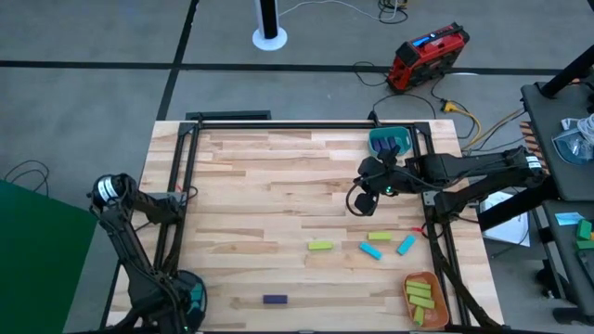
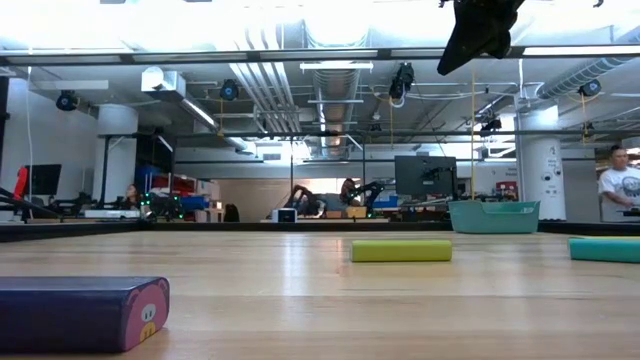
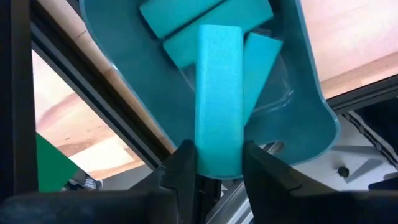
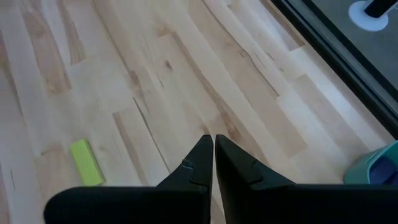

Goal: Sort blocks
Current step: Put the light blue block into the bottom blue bin, then put the violet block into the top blue bin

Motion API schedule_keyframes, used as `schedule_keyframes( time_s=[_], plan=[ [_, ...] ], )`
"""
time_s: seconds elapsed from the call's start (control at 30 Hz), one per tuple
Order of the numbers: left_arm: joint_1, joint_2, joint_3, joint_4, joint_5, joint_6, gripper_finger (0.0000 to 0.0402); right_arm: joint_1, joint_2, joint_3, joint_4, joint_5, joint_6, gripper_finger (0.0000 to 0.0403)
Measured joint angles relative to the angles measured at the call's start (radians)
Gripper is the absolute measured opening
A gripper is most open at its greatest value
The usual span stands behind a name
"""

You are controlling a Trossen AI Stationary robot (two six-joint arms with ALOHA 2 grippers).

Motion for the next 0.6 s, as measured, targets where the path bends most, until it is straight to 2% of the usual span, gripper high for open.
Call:
schedule_keyframes(
  time_s=[0.2,0.43,0.53,0.6],
  plan=[
    [0.0,0.0,0.001,0.002,0.0,0.009,0.0128,0.0,0.0,0.0,0.0,0.0,0.0,0.0009],
    [0.0,-0.01,0.001,0.009,-0.009,0.014,0.0132,-0.006,0.0,0.0,0.0,0.0,0.001,0.0009],
    [0.009,-0.031,0.001,0.011,-0.077,0.012,0.0132,-0.006,0.0,0.0,0.008,-0.002,0.021,0.0009],
    [0.023,-0.051,0.001,0.012,-0.158,0.016,0.0133,-0.006,0.001,0.0,0.029,-0.024,0.027,0.0009]
  ],
)
